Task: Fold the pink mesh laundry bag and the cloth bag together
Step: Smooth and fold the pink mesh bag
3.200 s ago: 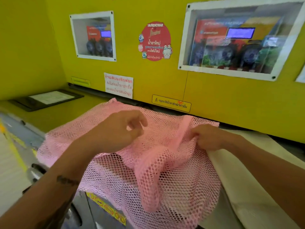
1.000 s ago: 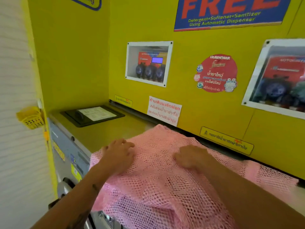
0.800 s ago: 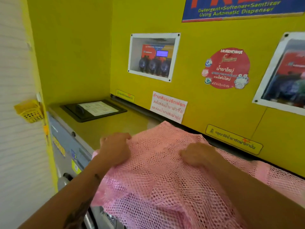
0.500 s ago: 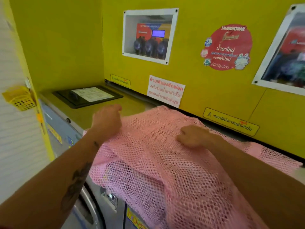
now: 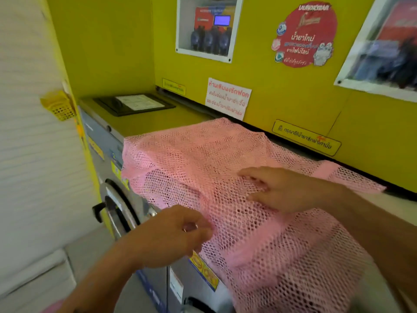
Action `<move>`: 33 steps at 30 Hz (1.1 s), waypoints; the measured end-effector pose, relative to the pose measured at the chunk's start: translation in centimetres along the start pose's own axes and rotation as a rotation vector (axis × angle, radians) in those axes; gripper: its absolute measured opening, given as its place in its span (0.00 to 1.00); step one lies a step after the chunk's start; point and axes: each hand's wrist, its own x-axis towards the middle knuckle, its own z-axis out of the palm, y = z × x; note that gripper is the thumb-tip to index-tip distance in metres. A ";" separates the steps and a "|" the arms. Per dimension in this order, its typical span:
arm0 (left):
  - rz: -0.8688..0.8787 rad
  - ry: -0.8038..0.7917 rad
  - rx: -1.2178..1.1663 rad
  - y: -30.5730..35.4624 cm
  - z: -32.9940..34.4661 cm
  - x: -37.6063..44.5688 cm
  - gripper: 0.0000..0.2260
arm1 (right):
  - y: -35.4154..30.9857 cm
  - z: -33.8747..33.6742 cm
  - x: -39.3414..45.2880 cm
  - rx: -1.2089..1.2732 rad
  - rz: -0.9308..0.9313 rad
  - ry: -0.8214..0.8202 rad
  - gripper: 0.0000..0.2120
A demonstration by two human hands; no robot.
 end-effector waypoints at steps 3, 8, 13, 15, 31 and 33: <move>-0.128 0.253 0.030 0.8 3.1 -0.5 0.14 | 0.6 0.9 0.0 0.059 -0.010 0.044 0.30; -0.257 0.483 0.021 2.0 5.6 -0.5 0.18 | 1.3 2.8 1.1 0.021 -0.002 0.095 0.32; -0.138 0.624 -0.183 3.2 6.2 -1.2 0.16 | 1.6 3.6 1.3 0.007 -0.013 0.143 0.37; -0.109 0.654 -0.334 3.9 5.8 -1.7 0.14 | 1.7 3.4 1.1 0.010 -0.014 0.131 0.37; -0.314 0.381 -0.407 2.2 5.2 -6.4 0.27 | 1.6 2.5 0.7 0.074 0.037 0.082 0.35; -0.320 0.328 -0.414 0.8 6.2 -5.9 0.35 | 1.0 2.4 0.6 0.095 0.040 0.108 0.34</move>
